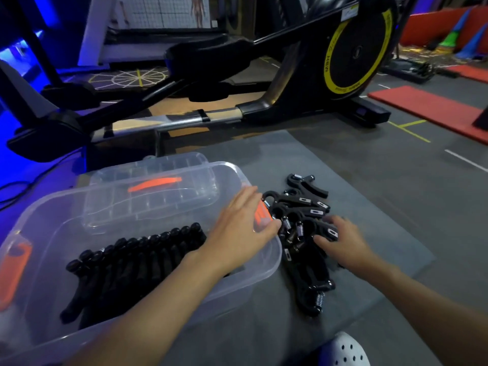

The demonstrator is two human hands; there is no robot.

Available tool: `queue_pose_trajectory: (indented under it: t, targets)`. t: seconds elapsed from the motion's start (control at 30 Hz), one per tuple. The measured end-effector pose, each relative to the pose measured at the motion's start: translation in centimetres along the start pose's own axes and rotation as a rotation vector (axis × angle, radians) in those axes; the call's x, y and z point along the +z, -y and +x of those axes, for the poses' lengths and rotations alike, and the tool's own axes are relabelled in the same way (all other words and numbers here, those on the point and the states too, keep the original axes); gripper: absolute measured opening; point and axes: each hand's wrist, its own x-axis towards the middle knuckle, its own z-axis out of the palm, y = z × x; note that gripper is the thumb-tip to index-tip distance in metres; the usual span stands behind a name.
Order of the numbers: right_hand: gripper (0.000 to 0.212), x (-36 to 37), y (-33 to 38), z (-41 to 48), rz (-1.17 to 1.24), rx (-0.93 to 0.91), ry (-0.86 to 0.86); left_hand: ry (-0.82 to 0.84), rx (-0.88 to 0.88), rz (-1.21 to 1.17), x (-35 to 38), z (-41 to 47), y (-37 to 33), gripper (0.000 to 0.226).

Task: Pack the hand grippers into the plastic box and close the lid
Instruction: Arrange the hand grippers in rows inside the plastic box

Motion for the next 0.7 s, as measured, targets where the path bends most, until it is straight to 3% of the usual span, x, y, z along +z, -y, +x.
queue_pose_trajectory:
  t: [0.27, 0.7]
  targets:
    - [0.085, 1.8, -3.9, -0.4, -0.086, 0.007, 0.117, -0.029, -0.004, -0.038, 0.1, -0.2, 0.2, 0.072]
    - [0.071, 5.3, -3.7, -0.1, 0.076, 0.075, -0.092, -0.038, -0.004, -0.036, 0.3, -0.1, 0.5, 0.071]
